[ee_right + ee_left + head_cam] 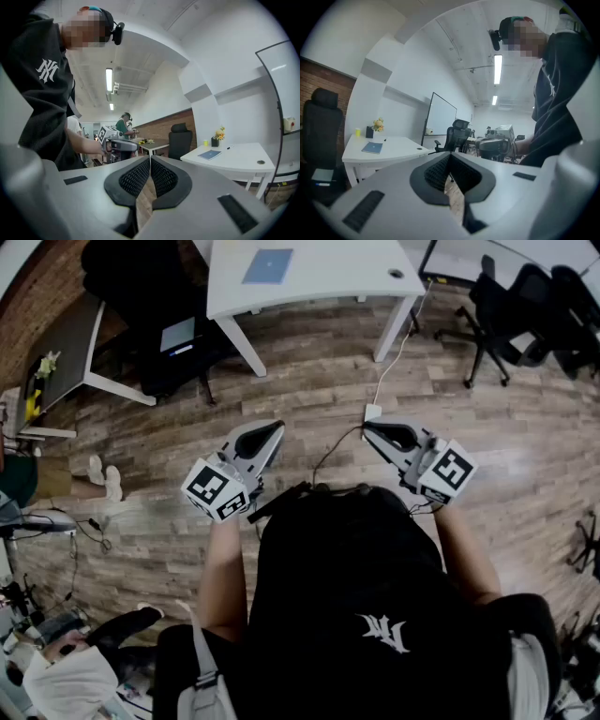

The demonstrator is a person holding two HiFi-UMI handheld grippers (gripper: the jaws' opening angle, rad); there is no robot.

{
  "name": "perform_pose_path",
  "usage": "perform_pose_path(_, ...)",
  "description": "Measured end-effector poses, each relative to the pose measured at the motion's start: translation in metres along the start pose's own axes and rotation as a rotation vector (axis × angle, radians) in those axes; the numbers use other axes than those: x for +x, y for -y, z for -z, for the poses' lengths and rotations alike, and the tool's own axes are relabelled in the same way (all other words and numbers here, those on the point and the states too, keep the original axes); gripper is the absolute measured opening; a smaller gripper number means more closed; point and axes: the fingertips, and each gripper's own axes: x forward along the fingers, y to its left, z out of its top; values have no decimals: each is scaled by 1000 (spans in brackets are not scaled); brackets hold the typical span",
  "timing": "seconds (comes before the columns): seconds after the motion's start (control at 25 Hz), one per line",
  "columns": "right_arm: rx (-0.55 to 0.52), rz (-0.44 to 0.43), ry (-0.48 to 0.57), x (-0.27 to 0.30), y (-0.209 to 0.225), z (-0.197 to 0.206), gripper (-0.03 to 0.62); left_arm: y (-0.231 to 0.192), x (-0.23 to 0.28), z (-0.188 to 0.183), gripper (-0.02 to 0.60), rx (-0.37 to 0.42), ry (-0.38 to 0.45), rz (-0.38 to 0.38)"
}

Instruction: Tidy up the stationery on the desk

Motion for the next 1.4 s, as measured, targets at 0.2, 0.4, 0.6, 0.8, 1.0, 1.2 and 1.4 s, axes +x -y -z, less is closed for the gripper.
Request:
perform_pose_path(0.2,-3,4,-17,8,-5,3,37,-6,-6,9,-3,-23,-6,11)
perform_pose_path(0.4,32,35,-5,2,-1,5,37,-7,-5,13,-3,-28,-8,23)
perform_pose_path(0.6,36,90,-39,6,10,9,37,-14,-7,13,-3,-41,-4,31)
perform_pose_path(0.8,41,123,-41,3,20,10,37,-20,-11,16,-3,-57,3,46)
perform_pose_path(1.0,57,174,-43,-11,37,11,37,-30,-9,21,-3,-74,5,39)
perform_pose_path(1.2,82,196,-29,-16,51,6,37,-38,6,19,-3,-84,-5,60)
perform_pose_path(1.4,95,192,19,-16,74,3,37,-55,27,12,-3,-82,-32,42)
